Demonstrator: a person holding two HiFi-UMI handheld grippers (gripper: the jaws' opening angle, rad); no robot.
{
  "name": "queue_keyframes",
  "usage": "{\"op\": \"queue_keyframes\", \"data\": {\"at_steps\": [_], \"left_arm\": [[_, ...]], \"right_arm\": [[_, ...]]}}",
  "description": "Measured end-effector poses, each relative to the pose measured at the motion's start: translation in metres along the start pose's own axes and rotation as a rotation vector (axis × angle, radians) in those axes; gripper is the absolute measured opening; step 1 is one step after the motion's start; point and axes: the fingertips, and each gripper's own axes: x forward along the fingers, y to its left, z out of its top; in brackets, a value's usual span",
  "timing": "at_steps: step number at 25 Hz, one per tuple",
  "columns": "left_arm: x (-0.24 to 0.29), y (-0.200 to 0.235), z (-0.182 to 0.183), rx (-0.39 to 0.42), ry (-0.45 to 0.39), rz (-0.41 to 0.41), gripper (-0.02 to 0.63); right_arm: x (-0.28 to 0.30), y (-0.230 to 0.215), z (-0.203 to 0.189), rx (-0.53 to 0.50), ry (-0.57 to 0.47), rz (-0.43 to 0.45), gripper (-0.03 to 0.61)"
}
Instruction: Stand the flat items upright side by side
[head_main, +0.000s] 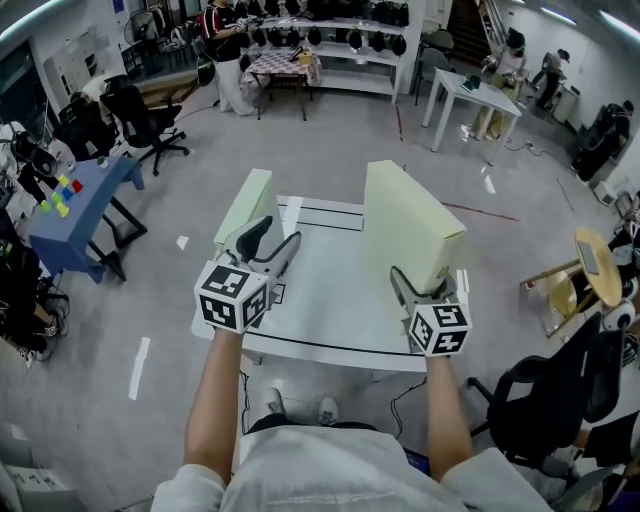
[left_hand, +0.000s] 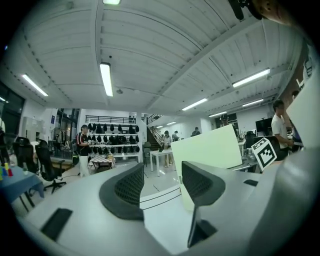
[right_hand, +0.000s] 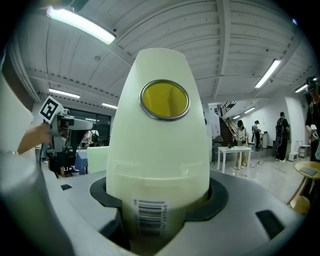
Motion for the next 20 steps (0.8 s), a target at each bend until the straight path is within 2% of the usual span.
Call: {"op": "queue_keyframes", "data": {"at_steps": [3,10,14,20], "left_arm": [[-0.009,0.022,0.008,0.006,-0.014,0.028,0.244],[-0.024,0.091,0.012,0.001,-0.031,0.027,0.236],[-0.023,0.129,-0.001,-0.025,0.011,-0.016,0.23],[-0.014,0.169,-0.043,-0.08,0.094,-0.113,0.23]], "right_arm": [[0.012,0.012,0.004,-0.007,-0.008,0.0,0.337],[0.053,0.052,0.011,0.003,-0.045,-0.042,0.337],[0.072,0.079,0.008,0.015,-0.043,-0.092,0.337],[0.103,0.116,-0.002,0.037,-0.063,-0.149,0.337]]}}
